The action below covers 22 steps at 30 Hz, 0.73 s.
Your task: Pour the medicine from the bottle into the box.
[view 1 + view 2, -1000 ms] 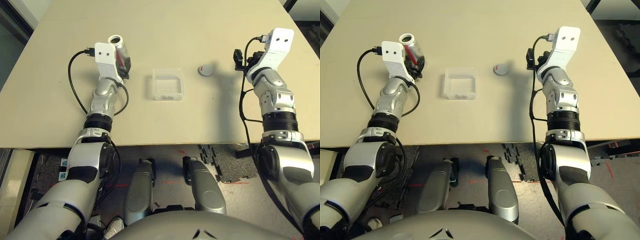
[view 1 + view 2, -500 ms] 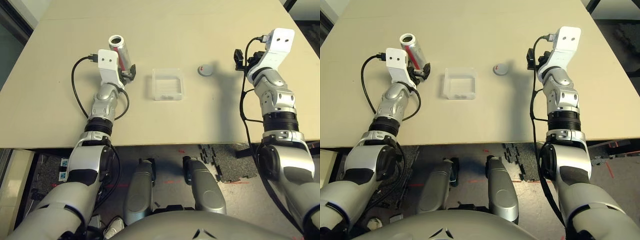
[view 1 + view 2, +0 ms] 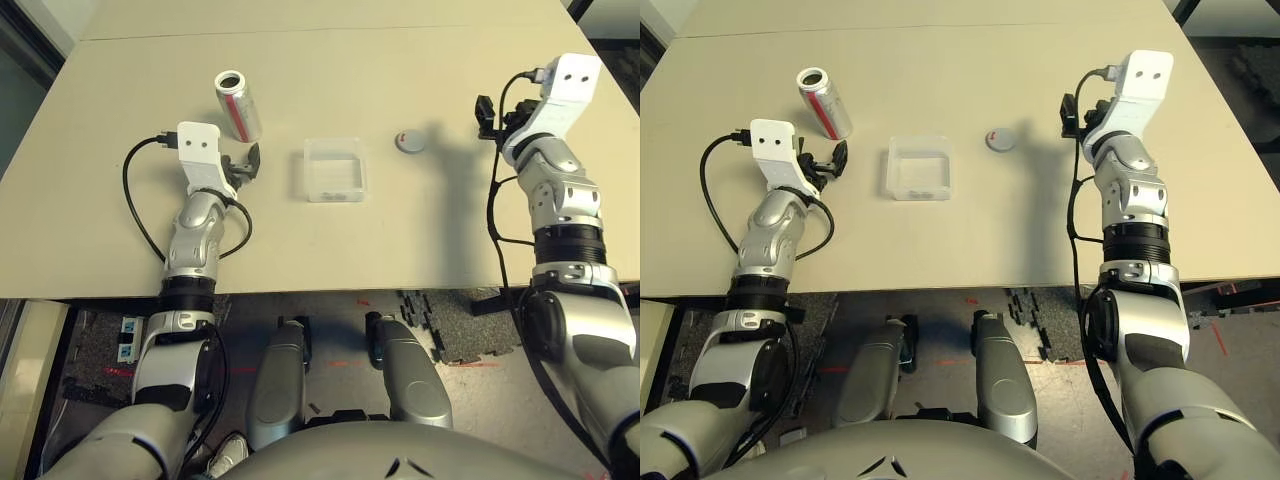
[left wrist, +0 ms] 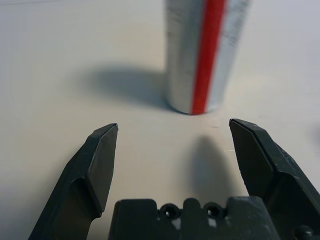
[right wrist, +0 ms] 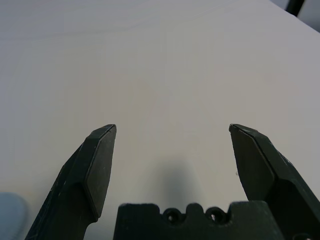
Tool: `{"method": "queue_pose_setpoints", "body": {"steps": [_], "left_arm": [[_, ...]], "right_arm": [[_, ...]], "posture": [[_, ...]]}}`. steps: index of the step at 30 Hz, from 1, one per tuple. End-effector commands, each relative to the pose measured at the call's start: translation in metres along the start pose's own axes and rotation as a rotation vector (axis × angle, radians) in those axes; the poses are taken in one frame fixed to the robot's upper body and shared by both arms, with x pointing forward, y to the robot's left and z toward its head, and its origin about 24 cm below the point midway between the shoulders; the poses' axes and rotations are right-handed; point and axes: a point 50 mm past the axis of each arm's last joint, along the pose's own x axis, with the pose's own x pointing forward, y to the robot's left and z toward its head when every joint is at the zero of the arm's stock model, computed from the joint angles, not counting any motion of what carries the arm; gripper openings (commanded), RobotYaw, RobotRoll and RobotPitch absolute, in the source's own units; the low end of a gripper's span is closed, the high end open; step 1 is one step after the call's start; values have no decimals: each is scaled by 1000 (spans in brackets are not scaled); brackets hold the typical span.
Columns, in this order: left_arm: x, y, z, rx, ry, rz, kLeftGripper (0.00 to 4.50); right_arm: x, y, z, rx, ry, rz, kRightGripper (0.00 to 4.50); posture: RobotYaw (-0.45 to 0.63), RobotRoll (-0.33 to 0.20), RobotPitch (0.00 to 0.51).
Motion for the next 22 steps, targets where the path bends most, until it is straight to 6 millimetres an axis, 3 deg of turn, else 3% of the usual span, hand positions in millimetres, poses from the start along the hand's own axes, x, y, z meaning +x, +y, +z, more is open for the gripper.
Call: {"method": "queue_pose_setpoints", "body": {"steps": [1,6,11,15,22], "left_arm": [[4,22,23,1,-63,10,4472],[14,52,49,14,-132,59,4472],[17,76,55,-1,-170,157,4472],[3,97,44,-63,-206,337,4472],[-14,108,18,-50,-156,443,4472]], "right_arm": [[-9,-21,-1,-5,-7,-39,4500],[-17,-39,-2,-28,-9,-76,4500],[-23,-54,0,-34,-38,-131,4500],[-27,-67,-1,-46,-47,-179,4500],[-33,-78,-7,-54,-48,-223,4500]], "posture": [[71,0,259],[59,0,281],[58,0,288],[50,0,284],[11,0,277]]}}
